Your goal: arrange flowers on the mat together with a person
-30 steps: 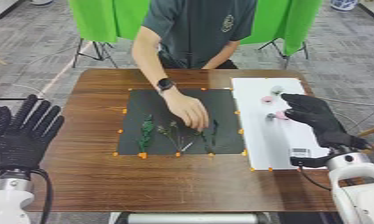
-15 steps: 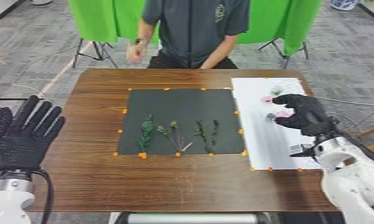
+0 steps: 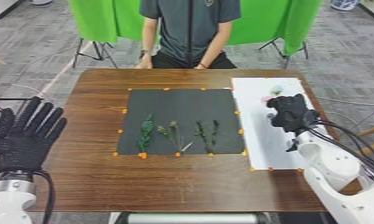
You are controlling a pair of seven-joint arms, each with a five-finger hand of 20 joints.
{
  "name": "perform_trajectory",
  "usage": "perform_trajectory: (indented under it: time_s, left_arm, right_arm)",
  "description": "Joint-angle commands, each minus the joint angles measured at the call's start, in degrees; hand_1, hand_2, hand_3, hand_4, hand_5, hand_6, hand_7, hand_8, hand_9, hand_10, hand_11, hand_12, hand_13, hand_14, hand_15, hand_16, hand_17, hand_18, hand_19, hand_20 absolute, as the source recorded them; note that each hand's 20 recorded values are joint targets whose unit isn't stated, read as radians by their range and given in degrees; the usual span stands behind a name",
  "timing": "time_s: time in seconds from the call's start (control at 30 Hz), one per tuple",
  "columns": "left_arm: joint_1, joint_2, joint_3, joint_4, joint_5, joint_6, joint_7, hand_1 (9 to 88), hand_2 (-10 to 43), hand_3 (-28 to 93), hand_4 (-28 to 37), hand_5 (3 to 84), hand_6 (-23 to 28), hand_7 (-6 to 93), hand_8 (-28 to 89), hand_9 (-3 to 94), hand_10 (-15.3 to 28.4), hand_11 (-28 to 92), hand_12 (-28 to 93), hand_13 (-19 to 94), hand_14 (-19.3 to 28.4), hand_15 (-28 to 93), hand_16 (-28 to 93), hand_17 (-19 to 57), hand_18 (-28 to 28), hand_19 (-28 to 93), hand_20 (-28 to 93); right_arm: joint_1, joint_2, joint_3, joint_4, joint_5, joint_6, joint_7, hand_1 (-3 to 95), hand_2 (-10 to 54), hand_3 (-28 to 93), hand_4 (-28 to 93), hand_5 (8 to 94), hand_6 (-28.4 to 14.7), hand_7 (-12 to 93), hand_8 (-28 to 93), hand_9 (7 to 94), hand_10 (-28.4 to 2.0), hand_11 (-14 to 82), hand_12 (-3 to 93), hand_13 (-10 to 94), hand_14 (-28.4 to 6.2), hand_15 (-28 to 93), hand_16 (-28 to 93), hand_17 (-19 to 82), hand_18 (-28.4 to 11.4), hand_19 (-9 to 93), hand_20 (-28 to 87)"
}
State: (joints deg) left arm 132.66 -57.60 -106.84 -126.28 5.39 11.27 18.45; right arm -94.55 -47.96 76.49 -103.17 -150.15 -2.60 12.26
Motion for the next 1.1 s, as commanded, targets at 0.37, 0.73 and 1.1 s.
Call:
perform_trajectory:
  time_s: [0.37,0.73,1.1]
  left_arm:
    - [1.7,-0.96,-0.14,-0.60,-0.51,0.78,-1.17,25.1,14.9,69,-28.3,38.2,7.5,11.7,-11,35.1,13.9,18,6,26,14.3,21,-4,-4.8,12.1,23,10]
    - [1.5,-0.99,0.05,-0.45,-0.81,0.98,-1.46,25.1,15.2,69,-28.3,38.3,7.5,11.9,-11,35.3,13.9,18,6,26,14.4,21,-5,-4.8,12.1,24,10]
    - [1.4,-0.44,-0.24,-0.25,-0.83,0.91,-1.89,25.1,15.3,69,-28.3,38.4,7.6,11.9,-11,35.4,13.8,19,6,26,14.4,21,-5,-4.8,12.1,24,9]
  right_arm:
    - [2.6,-0.5,-4.8,3.4,0.8,-3.7,1.9,57.3,-9.5,62,-28,53.7,2.4,29,-18,60.6,-8.5,21.8,17.5,58,-3.6,52,42,25,-17.2,70,27]
    - [0.5,0.1,-4.7,1.6,2.6,0.2,1.6,65.4,-9.5,57,-28,60.5,4.0,39,-6,76.5,-5.6,13.5,42.7,66,-0.9,51,52,31,-15.4,70,34]
    - [4.4,-0.3,-7.2,-7.9,8.5,3.5,1.5,64.1,-9.5,61,-28,60.7,3.3,42,-5,77.1,-5.8,13.9,44.4,67,-0.9,50,54,32,-15.4,70,36]
